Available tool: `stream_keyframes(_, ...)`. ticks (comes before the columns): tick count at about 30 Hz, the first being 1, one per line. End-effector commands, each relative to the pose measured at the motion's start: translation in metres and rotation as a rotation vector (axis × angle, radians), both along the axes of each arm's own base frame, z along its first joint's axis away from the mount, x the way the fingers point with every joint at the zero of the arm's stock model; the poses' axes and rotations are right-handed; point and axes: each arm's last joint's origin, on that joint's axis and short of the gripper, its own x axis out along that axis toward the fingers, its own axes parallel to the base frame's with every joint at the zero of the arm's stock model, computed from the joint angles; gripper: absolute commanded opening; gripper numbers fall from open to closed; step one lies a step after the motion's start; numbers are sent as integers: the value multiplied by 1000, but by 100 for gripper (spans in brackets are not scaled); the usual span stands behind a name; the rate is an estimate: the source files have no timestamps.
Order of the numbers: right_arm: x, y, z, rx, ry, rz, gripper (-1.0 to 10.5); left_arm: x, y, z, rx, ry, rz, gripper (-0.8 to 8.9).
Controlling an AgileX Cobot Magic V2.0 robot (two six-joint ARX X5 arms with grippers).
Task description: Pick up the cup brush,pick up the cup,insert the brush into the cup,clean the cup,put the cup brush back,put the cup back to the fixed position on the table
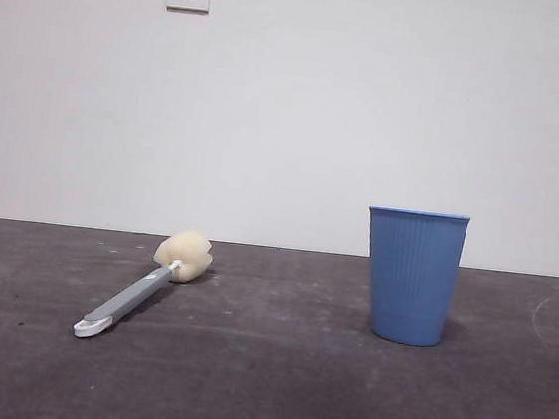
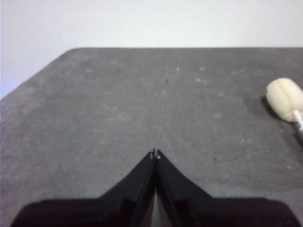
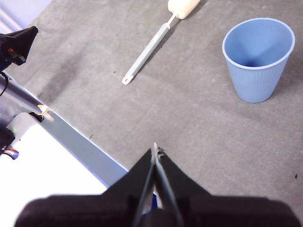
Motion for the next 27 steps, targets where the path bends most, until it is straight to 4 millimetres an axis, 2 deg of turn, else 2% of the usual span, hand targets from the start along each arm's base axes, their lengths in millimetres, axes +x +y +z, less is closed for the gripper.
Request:
stream_keyframes(1,0,0,0,-5,-12,6,2,1,-1,-4,-31,4,-11,-3)
stream_keyframes(18,-1,0,0,-3,-16,15,1,1,0,-4,-30,4,-5,-3)
stream_keyframes(24,-10,-14,9,-142,-256,-135,1,1,0,-4,-31,4,-5,-3)
stream_keyframes(27,-19,-22,11,-137,-296,-181,1,1,0,-4,-30,4,-5,-3)
